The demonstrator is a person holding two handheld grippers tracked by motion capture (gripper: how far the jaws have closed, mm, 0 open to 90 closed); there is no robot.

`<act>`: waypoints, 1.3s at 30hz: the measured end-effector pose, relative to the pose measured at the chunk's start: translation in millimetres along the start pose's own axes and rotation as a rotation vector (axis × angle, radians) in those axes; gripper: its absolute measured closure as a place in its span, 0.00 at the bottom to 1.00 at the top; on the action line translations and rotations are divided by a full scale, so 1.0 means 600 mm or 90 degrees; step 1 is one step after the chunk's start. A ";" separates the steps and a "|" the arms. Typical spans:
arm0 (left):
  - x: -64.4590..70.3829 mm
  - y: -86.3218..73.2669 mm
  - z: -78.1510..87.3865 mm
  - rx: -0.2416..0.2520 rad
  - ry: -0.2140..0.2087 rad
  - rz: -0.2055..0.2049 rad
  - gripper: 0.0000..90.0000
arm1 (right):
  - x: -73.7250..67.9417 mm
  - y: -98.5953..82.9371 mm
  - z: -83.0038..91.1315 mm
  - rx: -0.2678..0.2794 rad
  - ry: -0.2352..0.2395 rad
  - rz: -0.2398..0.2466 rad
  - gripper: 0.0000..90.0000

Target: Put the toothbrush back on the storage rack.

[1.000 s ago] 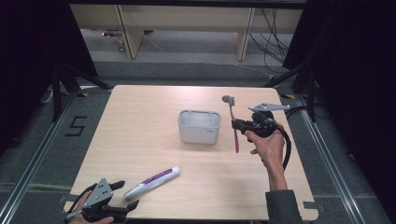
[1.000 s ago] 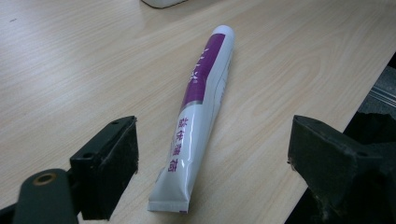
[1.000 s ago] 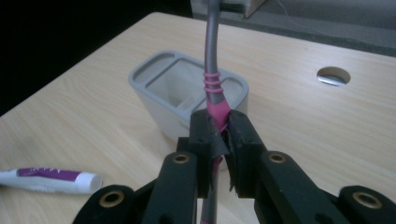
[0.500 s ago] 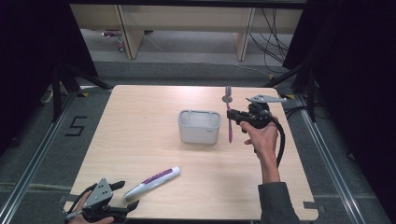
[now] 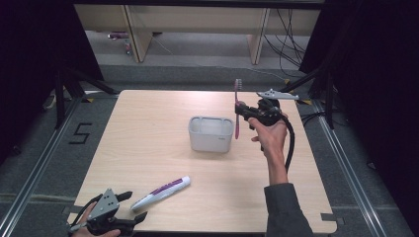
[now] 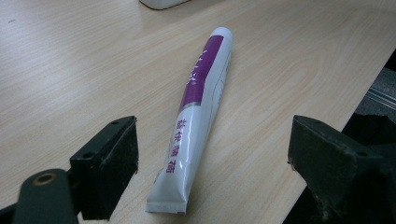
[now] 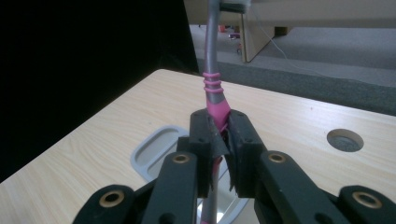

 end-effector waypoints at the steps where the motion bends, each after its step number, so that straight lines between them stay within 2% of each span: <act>1: 0.000 0.000 0.000 0.000 0.001 0.000 0.17 | 0.003 0.002 -0.003 0.001 -0.003 0.007 0.90; 2: 0.000 0.000 0.000 -0.002 0.005 0.000 0.17 | 0.006 0.003 -0.007 0.011 -0.003 0.017 0.90; 3: 0.000 0.000 0.000 -0.003 0.002 -0.001 0.17 | 0.005 0.003 -0.008 0.001 -0.003 0.002 0.90; 4: 0.000 0.000 -0.001 0.000 0.000 0.000 0.17 | 0.005 0.005 -0.013 0.008 -0.005 -0.004 0.90; 5: 0.001 0.000 -0.001 0.001 -0.001 0.000 0.17 | 0.007 0.006 -0.016 0.011 -0.004 0.004 0.90; 13: 0.001 0.000 -0.002 0.000 -0.002 -0.001 0.17 | 0.009 0.014 -0.035 0.023 -0.007 -0.011 0.90; 17: 0.001 0.000 0.000 0.001 -0.002 -0.002 0.17 | 0.012 0.018 -0.045 0.031 -0.013 -0.002 0.90; 19: 0.001 0.001 0.000 -0.001 -0.002 -0.002 0.17 | 0.010 0.019 -0.051 0.031 -0.018 -0.001 0.90; 21: 0.000 0.000 0.001 -0.004 0.000 -0.006 0.17 | 0.008 0.018 -0.053 0.027 -0.020 -0.013 0.90; 22: 0.002 0.001 -0.001 0.005 -0.003 0.000 0.17 | 0.009 0.019 -0.057 0.029 -0.017 -0.001 0.90; 23: 0.003 0.001 -0.001 0.005 -0.005 -0.003 0.17 | 0.009 0.019 -0.063 0.030 -0.023 -0.011 0.90; 31: 0.003 0.001 -0.001 0.001 -0.005 -0.002 0.17 | 0.021 0.018 -0.076 0.039 -0.029 -0.015 0.90; 32: 0.003 0.001 -0.001 0.001 -0.005 -0.002 0.17 | 0.021 0.017 -0.076 0.036 -0.030 -0.026 0.90; 35: 0.003 0.000 -0.002 -0.001 -0.001 -0.004 0.17 | 0.022 0.014 -0.083 0.037 -0.032 -0.013 0.90; 36: 0.003 0.000 -0.002 -0.001 -0.001 -0.004 0.17 | 0.017 0.012 -0.082 0.026 -0.036 -0.035 0.90; 37: 0.004 0.000 -0.003 0.006 0.001 -0.002 0.17 | 0.021 0.011 -0.087 0.034 -0.039 -0.011 0.90; 39: 0.004 0.001 -0.003 0.008 0.000 -0.001 0.17 | 0.018 0.010 -0.087 0.028 -0.036 -0.021 0.90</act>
Point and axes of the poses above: each handheld gripper's, and its own axes: z roughly backward along the jaws, y roughly out of its top, x roughly to its right, the point moved 4 cm from there along -z, roughly forward along the jaws, and after that the axes turned 6 degrees about -y, right-handed, at the moved point
